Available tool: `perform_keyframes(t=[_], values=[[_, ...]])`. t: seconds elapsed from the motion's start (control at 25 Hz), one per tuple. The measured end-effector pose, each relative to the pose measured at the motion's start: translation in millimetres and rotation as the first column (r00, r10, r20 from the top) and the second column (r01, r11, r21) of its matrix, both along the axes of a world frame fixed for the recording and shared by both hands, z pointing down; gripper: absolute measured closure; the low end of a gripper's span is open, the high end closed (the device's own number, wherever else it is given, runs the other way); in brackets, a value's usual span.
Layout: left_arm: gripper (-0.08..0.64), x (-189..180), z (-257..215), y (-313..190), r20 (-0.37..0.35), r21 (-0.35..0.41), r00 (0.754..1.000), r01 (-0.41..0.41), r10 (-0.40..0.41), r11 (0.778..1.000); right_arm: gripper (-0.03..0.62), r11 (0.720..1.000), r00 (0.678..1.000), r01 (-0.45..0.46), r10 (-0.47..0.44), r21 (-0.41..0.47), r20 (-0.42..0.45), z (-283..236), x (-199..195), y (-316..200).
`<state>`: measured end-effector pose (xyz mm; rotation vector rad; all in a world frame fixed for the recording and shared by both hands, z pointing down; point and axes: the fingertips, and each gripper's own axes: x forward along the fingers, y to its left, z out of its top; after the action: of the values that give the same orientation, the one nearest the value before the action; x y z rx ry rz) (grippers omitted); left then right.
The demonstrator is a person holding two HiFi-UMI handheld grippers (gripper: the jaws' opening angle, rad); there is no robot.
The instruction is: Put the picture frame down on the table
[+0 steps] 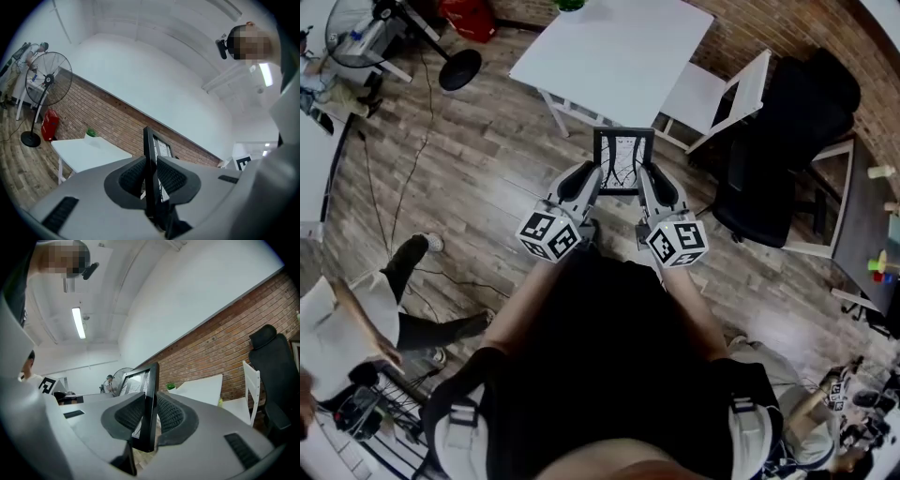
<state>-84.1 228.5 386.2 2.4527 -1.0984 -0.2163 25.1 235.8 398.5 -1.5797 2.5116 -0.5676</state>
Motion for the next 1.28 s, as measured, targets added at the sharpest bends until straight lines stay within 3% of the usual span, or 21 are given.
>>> perform_keyframes(t=[0.56, 0.88, 1.28], values=[[0.485, -55, 10, -45, -0.004, -0.005, 0.996, -0.088, 0.088, 0.996, 0.522, 0.996, 0.996, -0.085, 0.086, 0.019, -0.015, 5, -56, -38], [0.485, -55, 22, -53, -0.016, -0.031, 0.989, -0.145, 0.145, 0.989, 0.523, 0.991, 0.991, -0.133, 0.133, 0.006, -0.027, 10, -56, -46], [0.485, -40, 20, -83, -0.018, -0.027, 0.987, -0.161, 0.161, 0.987, 0.523, 0.99, 0.989, -0.144, 0.144, -0.009, -0.017, 15, -41, -72]])
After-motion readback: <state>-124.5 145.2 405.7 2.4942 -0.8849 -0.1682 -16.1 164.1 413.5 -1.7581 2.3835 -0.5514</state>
